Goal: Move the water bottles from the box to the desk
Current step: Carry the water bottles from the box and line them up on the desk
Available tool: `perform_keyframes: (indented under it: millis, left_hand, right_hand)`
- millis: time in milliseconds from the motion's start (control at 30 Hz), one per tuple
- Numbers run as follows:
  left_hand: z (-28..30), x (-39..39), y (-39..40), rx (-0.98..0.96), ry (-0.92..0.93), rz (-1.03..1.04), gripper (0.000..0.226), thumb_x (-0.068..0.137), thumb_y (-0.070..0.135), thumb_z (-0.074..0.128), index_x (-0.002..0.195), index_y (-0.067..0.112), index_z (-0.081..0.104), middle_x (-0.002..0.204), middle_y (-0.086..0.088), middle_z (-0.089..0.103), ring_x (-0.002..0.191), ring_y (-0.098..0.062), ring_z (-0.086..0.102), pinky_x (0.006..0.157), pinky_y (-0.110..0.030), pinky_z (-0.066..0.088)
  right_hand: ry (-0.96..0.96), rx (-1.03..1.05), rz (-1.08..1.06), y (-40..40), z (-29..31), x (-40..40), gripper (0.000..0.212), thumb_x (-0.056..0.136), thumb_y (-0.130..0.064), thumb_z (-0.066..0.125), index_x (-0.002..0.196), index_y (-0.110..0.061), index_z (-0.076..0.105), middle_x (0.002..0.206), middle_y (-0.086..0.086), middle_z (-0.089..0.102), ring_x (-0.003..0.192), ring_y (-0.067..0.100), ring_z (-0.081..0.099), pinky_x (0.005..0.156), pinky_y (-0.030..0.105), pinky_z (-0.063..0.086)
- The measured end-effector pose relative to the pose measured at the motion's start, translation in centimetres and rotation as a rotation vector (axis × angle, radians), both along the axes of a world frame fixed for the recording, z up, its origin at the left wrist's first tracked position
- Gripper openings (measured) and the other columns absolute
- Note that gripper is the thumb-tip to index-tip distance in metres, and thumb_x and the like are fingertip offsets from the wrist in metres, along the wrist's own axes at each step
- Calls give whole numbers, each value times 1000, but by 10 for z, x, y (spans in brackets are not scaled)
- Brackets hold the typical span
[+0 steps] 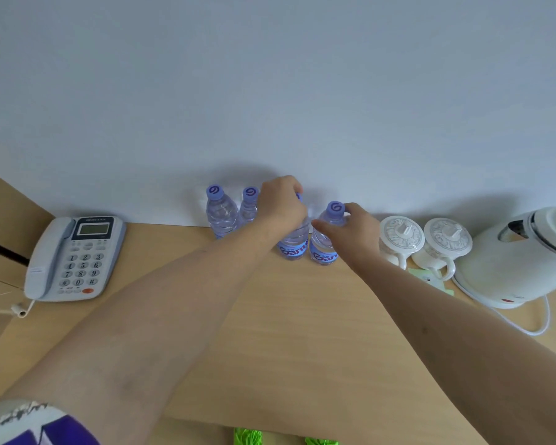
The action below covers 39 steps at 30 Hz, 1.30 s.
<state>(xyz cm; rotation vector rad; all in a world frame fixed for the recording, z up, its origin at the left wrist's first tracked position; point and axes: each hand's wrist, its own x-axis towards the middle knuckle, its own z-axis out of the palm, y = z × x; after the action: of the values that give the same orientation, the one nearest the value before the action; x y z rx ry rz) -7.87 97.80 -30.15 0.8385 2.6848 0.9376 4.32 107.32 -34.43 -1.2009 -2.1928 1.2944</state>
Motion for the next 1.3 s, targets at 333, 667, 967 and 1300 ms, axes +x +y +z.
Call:
perform_keyframes:
  millis: [333, 667, 967, 1300]
  left_hand:
    - [6, -10, -10, -248, 206, -60, 13, 71, 4, 72, 82, 10, 69, 80, -6, 65, 70, -25, 51, 46, -24, 20]
    - [1, -12, -11, -186, 238, -52, 21, 73, 11, 77, 69, 15, 57, 59, 6, 40, 63, -20, 42, 46, -21, 17]
    - [4, -19, -24, -83, 259, -140, 30, 77, 33, 80, 98, 12, 74, 81, 0, 67, 85, -29, 59, 66, -30, 44]
    - [-43, -51, -111, 306, 73, 467, 65, 78, 31, 65, 135, 7, 47, 135, -17, 46, 121, -36, 48, 97, -36, 35]
  right_hand:
    - [-86, -18, 119, 2, 4, -10, 48, 72, -30, 79, 117, -26, 60, 92, -3, 65, 88, 21, 62, 70, 29, 46]
    - [6, -46, 60, -1, -4, -16, 57, 72, -30, 83, 125, -27, 61, 107, -4, 67, 98, 18, 64, 80, 31, 51]
    - [-22, -12, 68, 0, 0, -23, 55, 74, -30, 82, 125, -26, 61, 107, 0, 68, 100, 23, 64, 88, 42, 55]
    - [-26, 8, 66, -6, 1, -25, 54, 76, -32, 79, 126, -25, 60, 108, 1, 71, 100, 23, 65, 89, 44, 55]
